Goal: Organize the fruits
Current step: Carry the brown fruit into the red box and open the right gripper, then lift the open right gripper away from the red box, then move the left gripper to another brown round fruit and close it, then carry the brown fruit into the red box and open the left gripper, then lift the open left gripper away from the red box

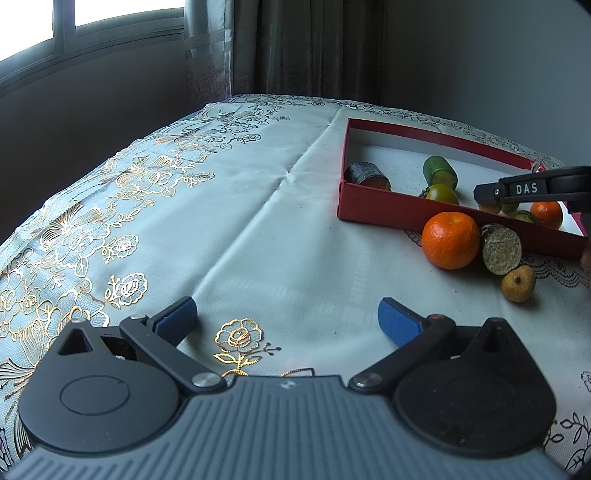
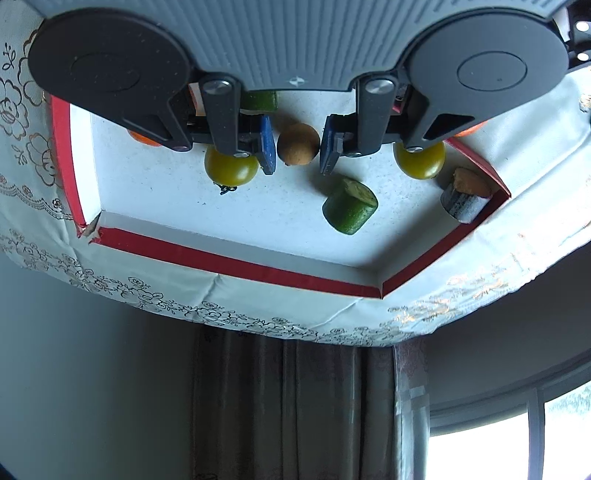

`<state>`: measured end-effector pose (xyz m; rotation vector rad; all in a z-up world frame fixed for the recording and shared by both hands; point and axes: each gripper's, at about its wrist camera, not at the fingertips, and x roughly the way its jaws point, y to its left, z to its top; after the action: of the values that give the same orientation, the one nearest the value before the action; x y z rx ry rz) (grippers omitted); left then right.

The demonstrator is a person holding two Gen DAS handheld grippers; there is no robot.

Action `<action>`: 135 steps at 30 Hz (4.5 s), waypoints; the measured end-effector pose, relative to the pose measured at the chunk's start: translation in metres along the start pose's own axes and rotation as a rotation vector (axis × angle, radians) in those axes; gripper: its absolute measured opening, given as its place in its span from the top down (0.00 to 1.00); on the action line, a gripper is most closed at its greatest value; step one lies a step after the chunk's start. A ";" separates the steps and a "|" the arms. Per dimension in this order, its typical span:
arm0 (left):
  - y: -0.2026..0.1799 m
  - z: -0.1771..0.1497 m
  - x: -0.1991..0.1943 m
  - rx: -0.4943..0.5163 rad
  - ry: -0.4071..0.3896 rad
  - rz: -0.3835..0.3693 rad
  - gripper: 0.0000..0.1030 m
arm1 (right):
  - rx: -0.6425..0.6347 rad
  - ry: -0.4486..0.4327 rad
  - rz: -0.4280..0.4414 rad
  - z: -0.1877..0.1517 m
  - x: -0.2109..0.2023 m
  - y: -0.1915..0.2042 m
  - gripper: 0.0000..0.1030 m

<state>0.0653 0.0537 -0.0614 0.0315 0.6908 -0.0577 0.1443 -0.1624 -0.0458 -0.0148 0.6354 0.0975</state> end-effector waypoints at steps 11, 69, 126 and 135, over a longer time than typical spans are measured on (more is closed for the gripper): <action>0.000 0.000 -0.001 -0.001 -0.001 0.001 0.00 | 0.032 -0.121 0.020 -0.038 -0.096 -0.032 0.30; -0.135 0.006 0.001 0.134 -0.029 -0.089 0.19 | 0.074 0.078 -0.097 -0.099 -0.096 -0.065 0.00; -0.144 0.058 0.029 0.171 -0.142 -0.184 0.21 | 0.072 0.077 -0.096 -0.099 -0.095 -0.065 0.00; -0.091 0.033 -0.027 0.198 -0.201 -0.193 0.09 | 0.071 0.078 -0.096 -0.098 -0.095 -0.066 0.00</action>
<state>0.0600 -0.0372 -0.0194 0.1473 0.4839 -0.3103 0.0164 -0.2409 -0.0696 0.0200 0.7144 -0.0186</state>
